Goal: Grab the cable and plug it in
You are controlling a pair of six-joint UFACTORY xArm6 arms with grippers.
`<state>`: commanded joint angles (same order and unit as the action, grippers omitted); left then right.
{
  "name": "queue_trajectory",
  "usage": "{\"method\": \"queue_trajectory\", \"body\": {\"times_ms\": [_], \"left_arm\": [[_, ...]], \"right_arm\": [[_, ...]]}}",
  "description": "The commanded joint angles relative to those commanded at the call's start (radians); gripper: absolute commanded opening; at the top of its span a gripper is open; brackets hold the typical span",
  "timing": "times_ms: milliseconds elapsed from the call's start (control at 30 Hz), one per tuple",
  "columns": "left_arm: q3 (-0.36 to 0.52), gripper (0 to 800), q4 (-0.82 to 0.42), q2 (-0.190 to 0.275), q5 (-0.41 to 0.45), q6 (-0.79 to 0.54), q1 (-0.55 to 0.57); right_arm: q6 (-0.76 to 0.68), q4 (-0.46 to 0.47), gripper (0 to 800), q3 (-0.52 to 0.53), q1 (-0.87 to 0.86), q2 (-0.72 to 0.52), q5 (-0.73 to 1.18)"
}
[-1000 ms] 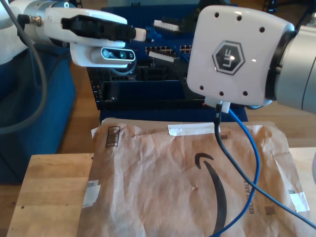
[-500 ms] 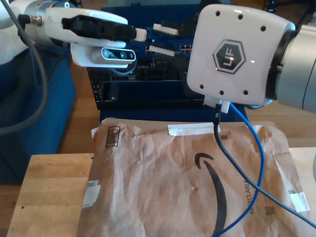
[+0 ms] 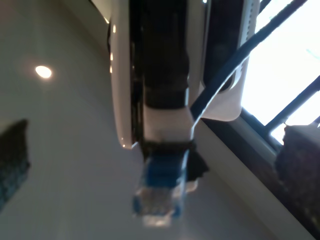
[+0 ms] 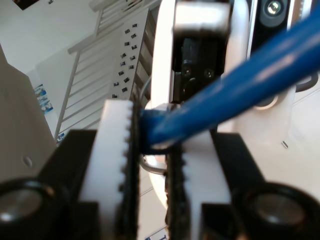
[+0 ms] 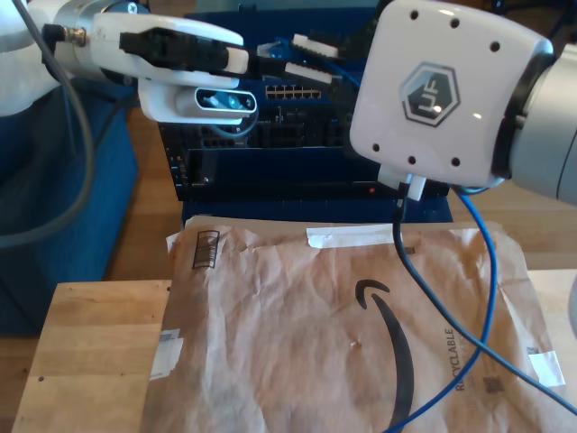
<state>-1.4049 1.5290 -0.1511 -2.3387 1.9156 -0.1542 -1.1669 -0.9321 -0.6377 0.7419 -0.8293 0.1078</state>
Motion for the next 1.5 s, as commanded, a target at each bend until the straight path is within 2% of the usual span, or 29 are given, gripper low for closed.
{"method": "queue_trajectory", "body": {"times_ms": [67, 167, 433, 533, 667, 833, 933, 1033, 1133, 1300, 1400, 1500], "left_arm": [[-0.005, 762, -0.002, 0.002, 0.017, 0.003, -0.002], [-0.005, 784, -0.028, 0.005, 0.086, 0.012, -0.023], [-0.008, 795, -0.284, 0.043, 0.209, 0.012, -0.129], [-0.008, 797, -0.433, 0.071, 0.232, 0.012, -0.183], [-0.006, 798, -0.681, 0.084, 0.269, -0.014, -0.256], [0.003, 798, -0.884, 0.097, 0.287, -0.186, -0.358], [0.037, 798, -1.02, 0.121, 0.325, -0.221, -0.428], [0.112, 797, -1.152, 0.18, 0.334, -0.374, -0.436], [0.236, 798, -1.261, 0.253, 0.405, -0.489, -0.456], [0.428, 798, -1.401, 0.345, 0.456, -0.657, -0.563], [0.52, 799, -1.467, 0.425, 0.456, -0.77, -0.638], [0.6, 800, -1.528, 0.503, 0.456, -0.942, -0.726]], "right_arm": [[0.0, 0.0, 3, 0.0, 0.0, 0.009, 0.0], [0.0, 0.0, 3, 0.0, -0.002, 0.02, 0.0], [0.005, 0.006, 2, 0.014, -0.021, 0.044, -0.009], [0.006, 0.009, 2, 0.044, -0.08, 0.049, -0.02], [0.008, 0.012, 2, 0.104, -0.241, 0.066, -0.02], [0.011, 0.012, 2, 0.16, -0.341, 0.069, -0.025], [0.014, 0.015, 2, 0.167, -0.371, 0.114, -0.046], [0.029, 0.064, 2, 0.195, -0.373, 0.15, -0.132], [0.029, 0.124, 2, 0.247, -0.371, 0.173, -0.281], [0.029, 0.221, 2, 0.333, -0.368, 0.203, -0.471], [0.029, 0.242, 2, 0.345, -0.368, 0.216, -0.506], [0.029, 0.242, 2, 0.353, -0.368, 0.219, -0.508]]}}
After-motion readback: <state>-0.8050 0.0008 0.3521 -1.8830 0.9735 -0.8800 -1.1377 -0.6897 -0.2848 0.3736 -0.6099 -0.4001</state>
